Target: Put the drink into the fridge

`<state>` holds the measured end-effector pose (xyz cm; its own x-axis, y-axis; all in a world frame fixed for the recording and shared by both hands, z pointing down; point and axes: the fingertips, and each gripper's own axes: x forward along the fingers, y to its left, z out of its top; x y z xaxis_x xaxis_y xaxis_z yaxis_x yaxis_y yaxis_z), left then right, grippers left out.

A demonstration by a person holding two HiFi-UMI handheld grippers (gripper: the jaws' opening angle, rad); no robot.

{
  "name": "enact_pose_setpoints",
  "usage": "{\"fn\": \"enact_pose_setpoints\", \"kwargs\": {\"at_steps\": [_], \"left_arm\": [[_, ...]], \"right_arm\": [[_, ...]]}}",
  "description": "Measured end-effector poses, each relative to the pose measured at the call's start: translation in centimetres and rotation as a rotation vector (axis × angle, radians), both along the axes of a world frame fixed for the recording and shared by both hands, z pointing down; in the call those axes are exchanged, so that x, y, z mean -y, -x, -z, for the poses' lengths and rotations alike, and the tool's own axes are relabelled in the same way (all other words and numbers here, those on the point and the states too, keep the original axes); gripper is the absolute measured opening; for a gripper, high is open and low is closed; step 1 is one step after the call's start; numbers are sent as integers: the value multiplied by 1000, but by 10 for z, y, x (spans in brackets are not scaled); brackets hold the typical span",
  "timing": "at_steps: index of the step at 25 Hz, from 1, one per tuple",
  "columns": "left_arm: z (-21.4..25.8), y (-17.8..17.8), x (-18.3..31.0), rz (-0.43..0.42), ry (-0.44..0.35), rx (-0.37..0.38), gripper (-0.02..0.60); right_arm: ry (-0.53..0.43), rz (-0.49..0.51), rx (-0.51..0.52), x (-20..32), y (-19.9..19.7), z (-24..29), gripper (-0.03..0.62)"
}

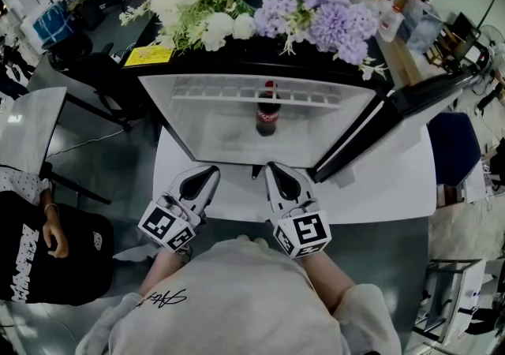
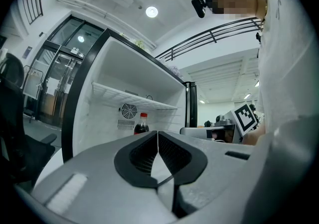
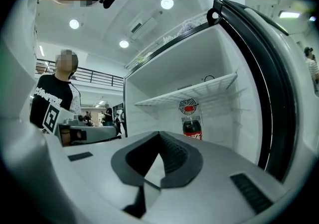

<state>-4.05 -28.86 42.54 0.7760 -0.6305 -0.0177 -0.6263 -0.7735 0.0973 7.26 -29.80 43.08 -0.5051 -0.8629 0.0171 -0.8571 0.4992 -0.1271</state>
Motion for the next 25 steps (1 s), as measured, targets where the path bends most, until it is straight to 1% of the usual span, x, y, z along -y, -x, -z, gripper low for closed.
{"fn": "enact_pose_setpoints", "kwargs": {"at_steps": [4,25], "left_arm": [[1,-2,1,-2,-1,-1,9],[-1,-13,-2,-23,-1,-5,9]], "right_arm": [[-2,8,-23,-2,2,-1,9],[10,8,-19,-1,2,-5,9]]}}
